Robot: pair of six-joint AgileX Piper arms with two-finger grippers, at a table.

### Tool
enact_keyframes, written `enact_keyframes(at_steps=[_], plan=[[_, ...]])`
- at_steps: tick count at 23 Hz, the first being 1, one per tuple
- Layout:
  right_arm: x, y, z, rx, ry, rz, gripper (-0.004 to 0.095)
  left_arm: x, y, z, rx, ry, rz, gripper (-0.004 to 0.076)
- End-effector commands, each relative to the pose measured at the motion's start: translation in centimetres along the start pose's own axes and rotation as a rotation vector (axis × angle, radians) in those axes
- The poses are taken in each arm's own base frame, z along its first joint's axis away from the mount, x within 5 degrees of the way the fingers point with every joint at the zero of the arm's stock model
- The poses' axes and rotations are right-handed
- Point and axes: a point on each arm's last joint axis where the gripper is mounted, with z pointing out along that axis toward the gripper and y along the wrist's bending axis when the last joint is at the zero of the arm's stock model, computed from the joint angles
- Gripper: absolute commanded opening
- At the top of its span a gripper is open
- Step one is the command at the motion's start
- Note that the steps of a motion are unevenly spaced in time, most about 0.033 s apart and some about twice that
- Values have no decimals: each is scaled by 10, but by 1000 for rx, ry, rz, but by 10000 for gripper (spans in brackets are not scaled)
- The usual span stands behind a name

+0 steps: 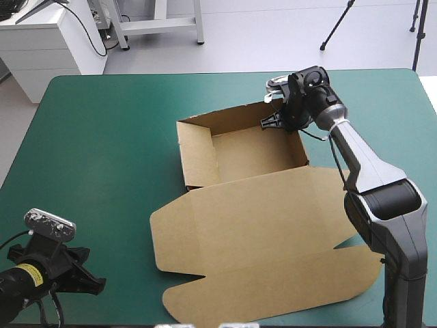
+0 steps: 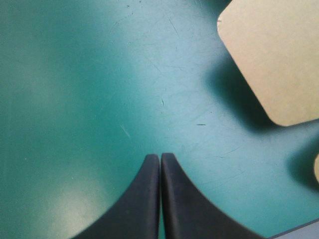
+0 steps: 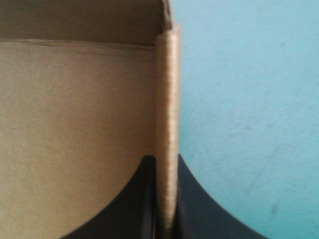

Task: Fold the box

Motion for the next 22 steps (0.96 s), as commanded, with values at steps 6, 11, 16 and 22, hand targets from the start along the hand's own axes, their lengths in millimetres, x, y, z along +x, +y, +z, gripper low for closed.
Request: enact_keyframes(at_steps=[6, 11, 16, 22], plan=[[-7, -123, -62, 174, -186, 162, -23, -9, 1, -3, -6, -61, -3, -10], [22, -216, -66, 287, -173, 308, -24, -9, 1, -3, -6, -63, -3, -10], [49, -269, -73, 339, -174, 426, -23, -11, 1, -3, -6, -81, -3, -10], [67, -301, -75, 362, -185, 481, -23, -11, 1, -3, -3, -85, -4, -10]])
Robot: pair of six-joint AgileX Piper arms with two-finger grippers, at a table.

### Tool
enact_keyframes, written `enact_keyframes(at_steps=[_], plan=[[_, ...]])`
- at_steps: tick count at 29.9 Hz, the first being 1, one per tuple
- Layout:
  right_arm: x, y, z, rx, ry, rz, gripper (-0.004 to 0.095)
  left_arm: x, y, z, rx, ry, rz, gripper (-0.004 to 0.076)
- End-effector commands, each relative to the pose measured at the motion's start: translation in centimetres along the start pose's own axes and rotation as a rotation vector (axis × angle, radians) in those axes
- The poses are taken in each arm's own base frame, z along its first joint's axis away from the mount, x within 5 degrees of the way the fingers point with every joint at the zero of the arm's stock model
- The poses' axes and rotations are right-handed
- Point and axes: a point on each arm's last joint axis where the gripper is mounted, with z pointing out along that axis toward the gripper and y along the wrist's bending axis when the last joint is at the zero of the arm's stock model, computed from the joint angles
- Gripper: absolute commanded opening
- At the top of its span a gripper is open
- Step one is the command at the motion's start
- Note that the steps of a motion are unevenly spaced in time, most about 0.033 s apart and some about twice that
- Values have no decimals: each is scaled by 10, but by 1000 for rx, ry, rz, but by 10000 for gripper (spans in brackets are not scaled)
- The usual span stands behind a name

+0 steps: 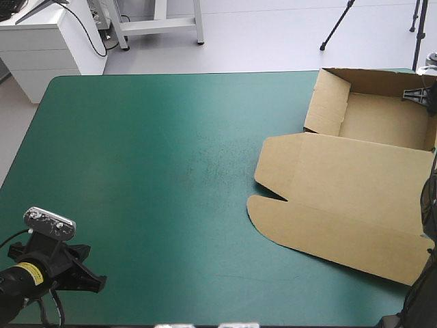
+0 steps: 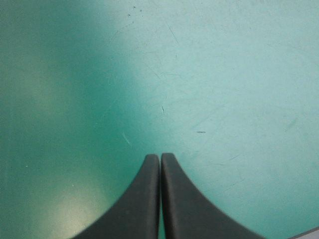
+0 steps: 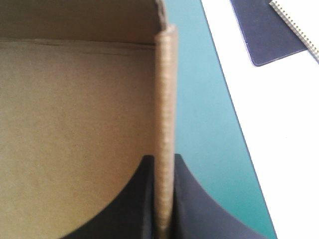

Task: Fold the box

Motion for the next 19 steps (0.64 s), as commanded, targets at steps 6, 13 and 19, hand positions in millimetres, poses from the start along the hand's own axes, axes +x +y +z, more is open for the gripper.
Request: enact_keyframes(at_steps=[6, 13, 19], plan=[[-8, -42, -25, 57, -132, 38, -24, -10, 0, -3, 1, -67, -5, -10], [-3, -50, 1, 54, -74, 56, 18, -10, 0, -3, 3, -74, -6, -10], [-3, -50, 6, 59, -68, 52, 502, -12, 0, -3, 3, -90, -7, -10]])
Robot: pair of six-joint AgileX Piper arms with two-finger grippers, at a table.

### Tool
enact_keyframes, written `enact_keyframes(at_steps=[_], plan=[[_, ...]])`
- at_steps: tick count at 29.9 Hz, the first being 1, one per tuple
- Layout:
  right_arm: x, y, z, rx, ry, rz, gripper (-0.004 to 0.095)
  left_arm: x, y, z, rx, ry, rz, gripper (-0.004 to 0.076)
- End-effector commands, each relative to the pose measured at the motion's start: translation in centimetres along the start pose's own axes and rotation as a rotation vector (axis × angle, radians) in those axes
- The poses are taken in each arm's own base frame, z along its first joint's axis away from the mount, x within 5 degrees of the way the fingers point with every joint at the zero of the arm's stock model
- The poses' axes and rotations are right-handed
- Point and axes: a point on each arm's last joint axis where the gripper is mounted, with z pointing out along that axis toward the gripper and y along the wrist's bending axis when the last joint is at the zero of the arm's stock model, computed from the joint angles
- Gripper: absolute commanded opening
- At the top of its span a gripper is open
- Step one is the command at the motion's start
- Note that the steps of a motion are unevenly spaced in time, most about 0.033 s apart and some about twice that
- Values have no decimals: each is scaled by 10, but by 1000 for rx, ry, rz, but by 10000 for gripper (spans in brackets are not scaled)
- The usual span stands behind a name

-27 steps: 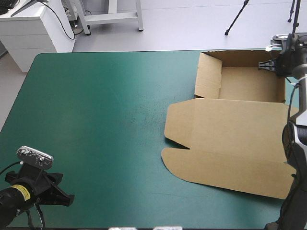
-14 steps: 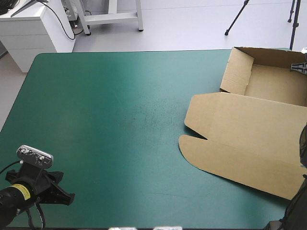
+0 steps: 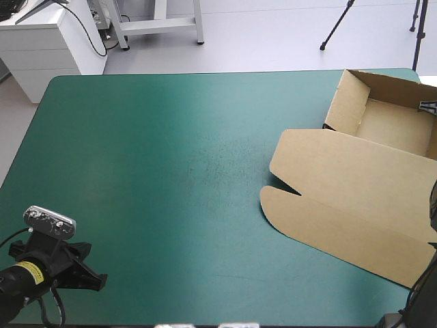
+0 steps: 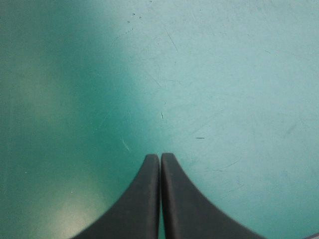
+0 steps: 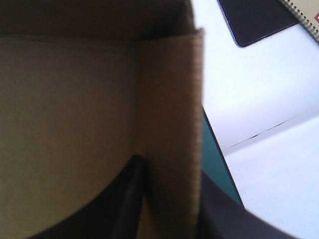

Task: Fold the box

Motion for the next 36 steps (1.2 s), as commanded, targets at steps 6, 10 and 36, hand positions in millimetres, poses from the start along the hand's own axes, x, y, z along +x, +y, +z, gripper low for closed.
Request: enact_keyframes(at_steps=[6, 10, 36], plan=[[-10, -10, -45, 36, -134, 0, 788, -11, 0, -3, 0, -79, -5, -10], [-10, -12, -58, 37, -159, 4, 784, -11, 0, -3, 0, -79, -5, -10], [16, 31, -210, -278, -389, -70, -15, -11, 0, -3, 7, -79, -6, -10]])
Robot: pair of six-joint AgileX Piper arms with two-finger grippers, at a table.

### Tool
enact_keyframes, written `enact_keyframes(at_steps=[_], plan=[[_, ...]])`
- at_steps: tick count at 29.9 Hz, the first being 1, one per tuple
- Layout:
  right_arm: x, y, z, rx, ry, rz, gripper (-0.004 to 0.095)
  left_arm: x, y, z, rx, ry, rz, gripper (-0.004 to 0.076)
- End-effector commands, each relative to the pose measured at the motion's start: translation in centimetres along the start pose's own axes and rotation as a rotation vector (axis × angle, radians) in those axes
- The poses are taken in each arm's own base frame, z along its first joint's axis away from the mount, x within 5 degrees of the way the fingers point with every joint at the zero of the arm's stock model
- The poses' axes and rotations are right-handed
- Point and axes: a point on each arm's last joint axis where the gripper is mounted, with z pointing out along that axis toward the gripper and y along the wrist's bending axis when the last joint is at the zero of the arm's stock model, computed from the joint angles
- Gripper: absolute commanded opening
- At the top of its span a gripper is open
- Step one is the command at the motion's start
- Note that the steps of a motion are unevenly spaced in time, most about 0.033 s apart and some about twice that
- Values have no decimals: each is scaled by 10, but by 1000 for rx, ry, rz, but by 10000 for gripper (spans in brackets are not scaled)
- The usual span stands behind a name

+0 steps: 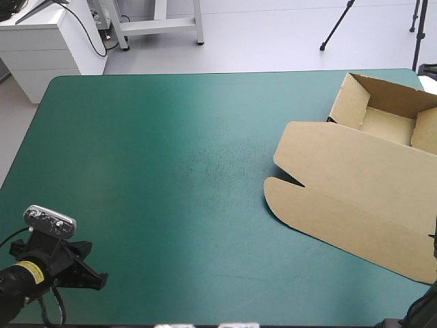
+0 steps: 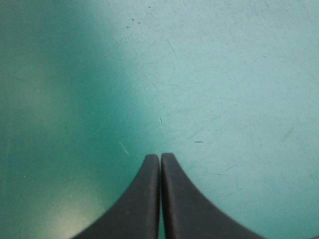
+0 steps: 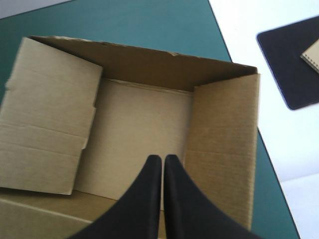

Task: Fold the box

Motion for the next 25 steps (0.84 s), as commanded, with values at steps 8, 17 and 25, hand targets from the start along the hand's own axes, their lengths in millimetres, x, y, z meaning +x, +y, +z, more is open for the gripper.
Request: enact_keyframes(at_steps=[8, 17, 25], plan=[[9, 75, -80, -124, -126, -184, -16, -9, 0, -3, 4, -64, -4, -10], [48, 102, -118, -185, -114, -263, -16, -10, 0, -3, 3, -76, -4, -10], [103, 112, -163, -237, -185, -314, -16, -16, 0, -4, 9, -134, -9, -10]])
